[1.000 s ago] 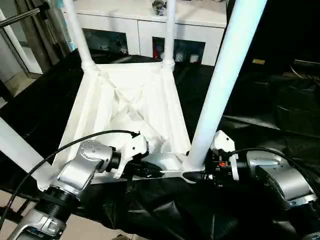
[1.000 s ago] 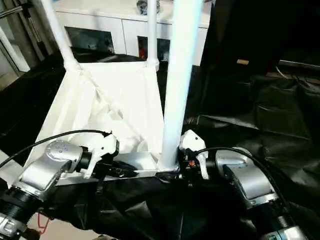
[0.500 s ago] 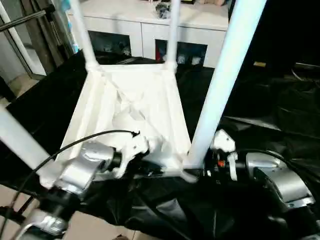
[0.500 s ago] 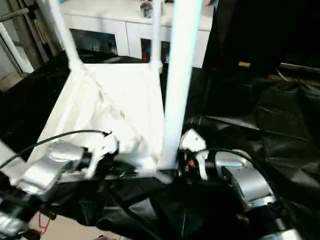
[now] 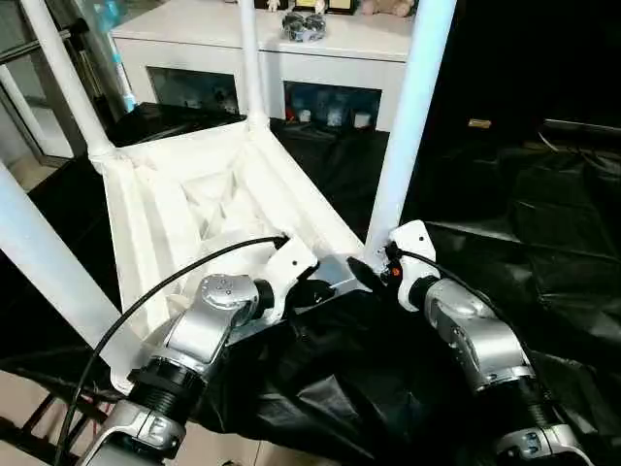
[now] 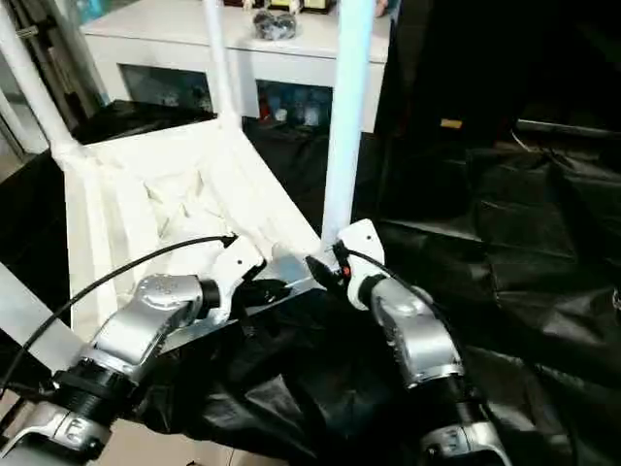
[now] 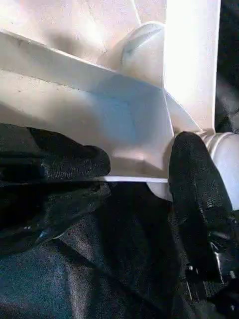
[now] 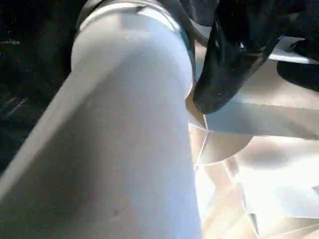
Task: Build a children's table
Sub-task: Rotate leg to tighten
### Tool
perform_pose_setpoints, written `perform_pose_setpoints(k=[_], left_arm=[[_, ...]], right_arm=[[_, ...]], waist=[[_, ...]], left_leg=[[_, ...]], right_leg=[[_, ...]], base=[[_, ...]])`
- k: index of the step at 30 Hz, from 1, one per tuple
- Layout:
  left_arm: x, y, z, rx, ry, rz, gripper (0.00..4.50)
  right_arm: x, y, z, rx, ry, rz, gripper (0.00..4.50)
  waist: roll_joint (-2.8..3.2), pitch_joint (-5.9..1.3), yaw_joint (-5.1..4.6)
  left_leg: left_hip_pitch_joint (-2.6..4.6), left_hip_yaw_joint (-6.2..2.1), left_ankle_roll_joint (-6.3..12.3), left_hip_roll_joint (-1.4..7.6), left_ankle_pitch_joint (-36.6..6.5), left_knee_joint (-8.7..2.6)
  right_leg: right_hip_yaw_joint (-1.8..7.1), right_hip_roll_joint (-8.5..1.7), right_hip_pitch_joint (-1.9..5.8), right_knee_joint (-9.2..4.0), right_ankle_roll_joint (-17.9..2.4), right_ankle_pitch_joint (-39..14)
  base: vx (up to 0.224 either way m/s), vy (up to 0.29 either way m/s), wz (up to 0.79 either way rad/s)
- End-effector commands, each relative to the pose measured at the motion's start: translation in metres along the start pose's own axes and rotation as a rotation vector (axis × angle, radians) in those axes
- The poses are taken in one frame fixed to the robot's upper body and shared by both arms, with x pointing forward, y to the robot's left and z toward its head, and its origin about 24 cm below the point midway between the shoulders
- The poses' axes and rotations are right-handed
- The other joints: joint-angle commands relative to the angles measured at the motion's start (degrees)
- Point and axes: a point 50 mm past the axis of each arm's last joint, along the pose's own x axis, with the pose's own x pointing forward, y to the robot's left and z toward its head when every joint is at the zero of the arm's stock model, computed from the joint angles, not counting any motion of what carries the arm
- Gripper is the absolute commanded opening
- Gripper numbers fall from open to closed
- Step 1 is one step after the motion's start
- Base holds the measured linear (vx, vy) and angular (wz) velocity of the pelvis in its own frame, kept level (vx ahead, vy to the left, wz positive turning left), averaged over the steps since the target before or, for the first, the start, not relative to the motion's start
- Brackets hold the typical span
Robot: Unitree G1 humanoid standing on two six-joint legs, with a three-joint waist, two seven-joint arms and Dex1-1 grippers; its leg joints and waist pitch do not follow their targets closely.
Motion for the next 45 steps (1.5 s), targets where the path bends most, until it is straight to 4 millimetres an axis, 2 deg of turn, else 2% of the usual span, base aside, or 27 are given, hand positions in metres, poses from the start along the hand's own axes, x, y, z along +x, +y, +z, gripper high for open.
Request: perform_pose_setpoints(k=[1,4,5,6,8,9,10,11,12,14,16,17,19,21,22,23,24,29,30,34,36,39,41,43,44,45], left_arm=[[0.014,-0.02,0.018,0.045,-0.072,-0.118,0.0],[0.006,-0.017,0.017,0.078,-0.081,-0.152,0.0],[-0.004,-0.014,0.014,0.108,-0.085,-0.21,0.0],[-0.006,-0.014,0.014,0.11,-0.086,-0.219,0.0],[-0.016,-0.013,0.01,0.128,-0.081,-0.283,0.0],[-0.019,-0.012,0.009,0.135,-0.076,-0.303,0.0],[-0.02,-0.012,0.008,0.137,-0.073,-0.311,0.0],[-0.023,-0.012,0.007,0.143,-0.068,-0.325,0.0],[-0.023,-0.012,0.007,0.143,-0.068,-0.325,0.0],[-0.035,-0.009,0.001,0.152,-0.037,-0.401,0.0],[-0.037,-0.008,-0.001,0.154,-0.022,-0.417,0.0],[-0.039,-0.007,-0.001,0.154,-0.018,-0.434,0.0],[-0.042,-0.006,-0.002,0.163,-0.008,-0.445,0.0],[-0.042,-0.005,-0.002,0.167,-0.006,-0.448,0.0],[-0.043,-0.005,-0.002,0.17,-0.001,-0.455,0.0],[-0.044,-0.004,-0.002,0.17,-0.001,-0.455,0.0],[-0.045,-0.004,-0.002,0.168,0.0,-0.458,0.0],[-0.046,-0.004,-0.003,0.155,-0.006,-0.467,0.0],[-0.044,-0.004,-0.004,0.149,-0.007,-0.457,0.0],[-0.034,0.001,-0.003,0.122,-0.022,-0.353,0.0],[-0.029,0.004,0.0,0.099,-0.038,-0.295,0.0],[-0.013,0.007,0.007,0.071,-0.044,-0.157,0.0],[-0.008,0.006,0.009,0.061,-0.046,-0.123,0.0],[0.005,0.0,0.013,0.049,-0.05,-0.089,0.0],[0.009,-0.001,0.015,0.048,-0.051,-0.072,0.0],[0.009,-0.002,0.015,0.047,-0.052,-0.072,0.0]], right_arm=[[0.008,0.039,-0.003,-0.019,0.007,0.234,3.89],[-0.001,0.032,0.001,-0.053,-0.015,0.302,4.01],[-0.013,0.022,0.001,-0.08,-0.008,0.375,4.01],[-0.014,0.02,0.0,-0.081,-0.006,0.383,4.01],[-0.025,0.012,-0.002,-0.105,0.015,0.449,4.01],[-0.029,0.01,-0.002,-0.112,0.023,0.481,4.01],[-0.031,0.009,-0.002,-0.114,0.026,0.494,4.01],[-0.034,0.008,-0.002,-0.122,0.033,0.522,4.01],[-0.034,0.008,-0.002,-0.122,0.033,0.522,4.01],[-0.049,0.002,-0.004,-0.158,0.065,0.639,4.01],[-0.052,0.001,-0.004,-0.163,0.07,0.665,4.01],[-0.053,0.001,-0.003,-0.167,0.07,0.687,4.01],[-0.057,0.003,-0.004,-0.167,0.084,0.732,4.01],[-0.058,0.003,-0.004,-0.167,0.09,0.747,3.85],[-0.059,0.004,-0.004,-0.162,0.093,0.759,3.74],[-0.059,0.004,-0.004,-0.16,0.094,0.761,3.74],[-0.058,0.006,-0.005,-0.151,0.093,0.764,3.66],[-0.06,0.01,-0.004,-0.129,0.088,0.784,3.19],[-0.06,0.011,-0.005,-0.116,0.088,0.78,3.11],[-0.059,0.011,-0.01,-0.086,0.08,0.739,2.86],[-0.054,0.01,-0.011,-0.077,0.064,0.67,2.78],[-0.033,0.008,-0.016,-0.014,0.05,0.432,2.73],[-0.029,0.01,-0.018,0.006,0.058,0.385,2.69],[-0.017,0.018,-0.022,0.019,0.07,0.281,2.69],[-0.013,0.019,-0.022,0.021,0.073,0.248,2.69],[-0.013,0.019,-0.022,0.024,0.074,0.242,2.68]], waist=[[-0.58,-2.77,0.01],[-0.59,-2.85,0.31],[-0.64,-2.99,0.43],[-0.53,-3.1,0.59],[-0.46,-3.19,0.61],[-0.52,-3.31,0.72],[-0.33,-3.41,0.87],[-0.36,-3.37,0.99],[-0.42,-3.47,1.07],[-0.4,-3.73,1.45],[-0.3,-3.72,1.79],[-0.47,-3.7,1.95],[-0.49,-3.69,2.38],[-0.44,-3.55,2.69],[-0.78,-3.43,2.87],[-0.72,-3.36,3.0],[-0.39,-3.26,3.05],[-0.52,-3.11,3.02],[-0.27,-3.16,3.06],[-0.44,-3.09,3.11],[-0.63,-3.04,2.97],[-0.49,-2.91,2.6],[-0.64,-2.9,2.13],[-0.71,-2.79,1.7],[-0.89,-2.77,1.32],[-0.82,-2.8,1.18]], left_leg=[[0.53,-0.61,-0.5,0.32,-23.5,-4.61],[0.52,-0.43,0.17,0.47,-22.9,-4.59],[0.37,-0.46,0.53,0.42,-22.1,-4.54],[0.37,-0.4,1.12,0.48,-21.4,-4.45],[0.37,-0.2,1.66,0.58,-19.6,-4.31],[0.3,-0.19,1.82,0.59,-18.8,-4.23],[0.4,-0.15,2.1,0.79,-17.4,-4.17],[0.54,0.1,2.61,0.83,-16.6,-3.99],[0.35,0.13,2.92,0.81,-15.0,-3.88],[0.32,0.12,3.52,0.77,-12.8,-3.64],[0.45,0.35,4.53,0.86,-11.6,-3.44],[0.45,0.47,5.06,0.92,-10.7,-3.34],[0.5,0.51,5.31,1.0,-10.1,-3.29],[0.55,0.53,5.06,1.11,-11.1,-3.4],[0.58,0.6,4.48,1.13,-12.3,-3.48],[0.57,0.54,4.09,1.11,-13.0,-3.56],[0.74,0.49,2.78,1.11,-14.8,-3.75],[0.73,0.34,1.3,1.03,-17.2,-3.96],[0.79,0.31,1.07,1.02,-17.4,-3.94],[0.88,0.31,0.65,1.0,-18.5,-3.95],[0.61,0.13,0.38,0.82,-19.0,-4.08],[0.49,0.14,-0.43,0.57,-19.1,-4.07],[0.44,-0.2,-1.26,0.35,-19.9,-4.21],[0.53,-0.2,-0.92,0.41,-20.7,-4.21],[0.4,-0.27,-0.9,0.3,-20.8,-4.22],[0.44,-0.34,-0.87,0.22,-21.1,-4.2]], right_leg=[[0.55,-0.65,1.26,-5.06,-5.8,-27.0],[0.81,-0.69,1.42,-4.87,-6.8,-24.0],[0.76,-0.72,1.73,-4.69,-7.2,-23.0],[0.83,-0.7,1.93,-4.5,-7.7,-21.5],[1.01,-0.75,1.83,-4.14,-9.2,-18.4],[0.98,-0.72,1.99,-3.96,-9.7,-17.1],[1.01,-0.75,2.12,-3.64,-10.9,-14.5],[1.11,-0.64,1.91,-3.47,-11.9,-12.4],[1.11,-0.66,2.19,-3.08,-12.7,-10.5],[0.97,-0.69,2.58,-2.63,-13.6,-7.7],[1.02,-0.59,2.45,-2.28,-14.6,-4.9],[1.01,-0.6,2.45,-2.14,-15.4,-3.6],[0.99,-0.73,2.52,-2.03,-15.7,-3.9],[1.03,-0.78,2.48,-2.18,-15.4,-5.8],[1.11,-0.85,2.35,-2.41,-15.0,-8.0],[1.13,-0.92,2.34,-2.47,-14.7,-9.3],[1.23,-0.96,2.15,-2.79,-13.6,-12.4],[1.37,-0.94,2.01,-3.11,-11.8,-16.1],[1.37,-0.99,1.93,-3.15,-11.6,-16.7],[1.41,-0.93,1.7,-3.4,-11.3,-17.5],[1.3,-1.04,1.9,-3.61,-10.3,-20.0],[1.26,-1.03,1.64,-3.94,-9.2,-22.6],[0.92,-1.09,1.85,-4.3,-7.3,-26.7],[0.99,-1.01,1.49,-4.65,-6.5,-28.0],[0.87,-0.97,1.47,-4.7,-6.1,-28.8],[0.75,-1.02,1.44,-4.92,-5.5,-30.3]], base=[[0.0,0.0,0.0],[0.0,0.0,0.0],[0.0,0.0,0.0],[0.0,0.0,0.0],[0.0,0.0,0.0],[0.0,0.0,0.0],[0.0,0.0,0.0],[0.0,0.0,0.0],[0.0,0.0,0.0],[0.0,0.0,0.0],[0.0,0.0,0.0],[0.0,0.0,0.0],[0.0,0.0,0.0],[0.0,0.0,0.0],[0.0,0.0,0.0],[0.0,0.0,0.0],[0.0,0.0,0.0],[0.0,0.0,0.0],[0.0,0.0,0.0],[0.0,0.0,0.0],[0.0,0.0,0.0],[0.0,0.0,0.0],[0.0,0.0,0.0],[0.0,0.0,0.0],[0.0,0.0,0.0],[0.0,0.0,0.0]])
